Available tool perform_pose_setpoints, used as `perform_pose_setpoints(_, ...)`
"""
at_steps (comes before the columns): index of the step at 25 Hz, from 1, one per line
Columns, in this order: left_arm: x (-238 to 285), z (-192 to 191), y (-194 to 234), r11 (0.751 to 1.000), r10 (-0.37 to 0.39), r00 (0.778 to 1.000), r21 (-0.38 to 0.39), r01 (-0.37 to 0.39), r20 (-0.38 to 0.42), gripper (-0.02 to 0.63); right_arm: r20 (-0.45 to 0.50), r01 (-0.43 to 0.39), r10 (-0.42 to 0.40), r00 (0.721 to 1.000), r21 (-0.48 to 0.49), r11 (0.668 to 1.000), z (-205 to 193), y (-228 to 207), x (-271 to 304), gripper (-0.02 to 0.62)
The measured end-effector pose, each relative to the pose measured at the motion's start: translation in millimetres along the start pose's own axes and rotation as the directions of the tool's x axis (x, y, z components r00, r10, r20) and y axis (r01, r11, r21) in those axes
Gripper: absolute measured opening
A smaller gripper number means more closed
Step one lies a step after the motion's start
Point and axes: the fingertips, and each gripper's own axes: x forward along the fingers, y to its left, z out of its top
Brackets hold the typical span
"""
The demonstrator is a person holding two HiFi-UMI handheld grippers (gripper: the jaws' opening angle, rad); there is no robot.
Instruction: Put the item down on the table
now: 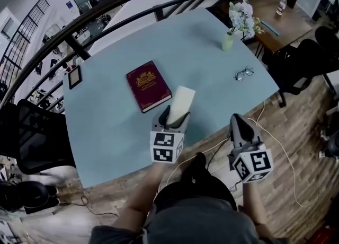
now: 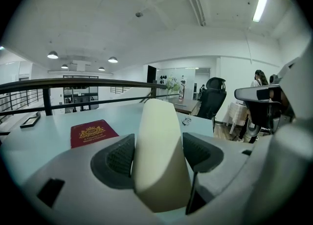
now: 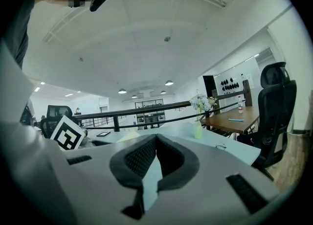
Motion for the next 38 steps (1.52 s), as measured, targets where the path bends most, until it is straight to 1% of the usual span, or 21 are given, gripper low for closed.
perform_pose_setpoints(6,43.4,-8.6,-2.0,0.999,-0.01,0.998,0.037,0.012,-0.056,0.31,-0.014,0.0,0.0,1.0,0.006,1.0,-1.6,-17.2,17.7,0.003)
perform_pose_setpoints(17,104.7,-27.0,-7.0,0.997,-0.011,0.988,0.074,0.023,-0.153,0.31,-0.032,0.036,-0.035,0.999,0.028,0.999,-4.9,-46.4,27.1,0.003)
perform_pose_setpoints(25,130.5,-54.3,-4.4,0.997,-0.004,0.974,0.071,0.02,-0.225,0.31,-0.035,0.054,-0.053,0.998,0.029,0.998,-5.4,-54.0,26.0,0.003)
perform_pose_setpoints(30,140.6,-61.3,-4.8,0.997,0.007,0.969,0.071,0.01,-0.247,0.31,-0.035,0.056,-0.055,0.998,0.033,0.998,-5.9,-58.0,25.0,0.003)
perform_pose_setpoints(38,152.3,-72.4,-3.9,0.997,0.009,0.956,0.078,0.014,-0.293,0.31,-0.028,0.058,-0.057,0.998,0.035,0.998,-5.4,-61.4,22.8,0.003)
